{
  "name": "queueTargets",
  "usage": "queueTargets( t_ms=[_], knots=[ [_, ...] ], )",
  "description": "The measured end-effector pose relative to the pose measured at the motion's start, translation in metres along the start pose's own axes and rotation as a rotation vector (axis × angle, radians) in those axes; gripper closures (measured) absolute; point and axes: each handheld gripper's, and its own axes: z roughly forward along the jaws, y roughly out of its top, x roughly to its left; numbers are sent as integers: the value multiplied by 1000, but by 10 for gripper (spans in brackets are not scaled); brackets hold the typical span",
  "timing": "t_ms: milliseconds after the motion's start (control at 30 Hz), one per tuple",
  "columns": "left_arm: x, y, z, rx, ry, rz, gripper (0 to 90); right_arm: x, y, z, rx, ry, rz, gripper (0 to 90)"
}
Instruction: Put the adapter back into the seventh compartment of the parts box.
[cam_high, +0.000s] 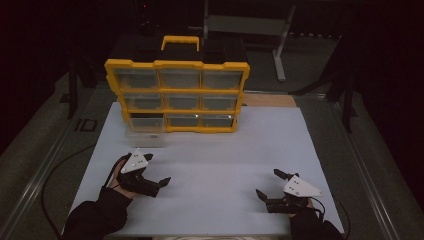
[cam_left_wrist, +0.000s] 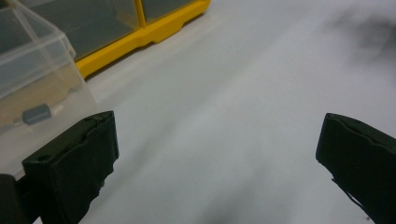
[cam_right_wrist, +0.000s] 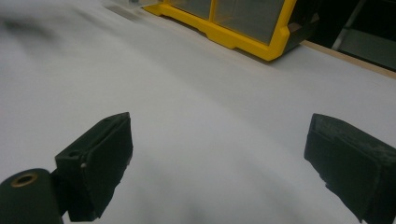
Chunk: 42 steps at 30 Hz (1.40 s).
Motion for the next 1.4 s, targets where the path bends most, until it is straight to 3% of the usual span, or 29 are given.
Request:
queueTargets(
  t_ms=[433,533,700,1167,1400],
  knots=[
    [2,-18,1,19,15,-22,0,0,-1,1,5,-6,-11,82],
    [3,-22,1,42,42,-29,0,0,-1,1,7,-5,-16,82],
    [4,-25,-1,42,72,-27,0,0,0,0,3,-9,-14,83],
    [3,-32,5,37,71,-71,0,0,-1,1,11,-8,-11,82],
    [3,-32,6,47,94,-64,0,1,-1,0,8,-9,-14,82]
  ],
)
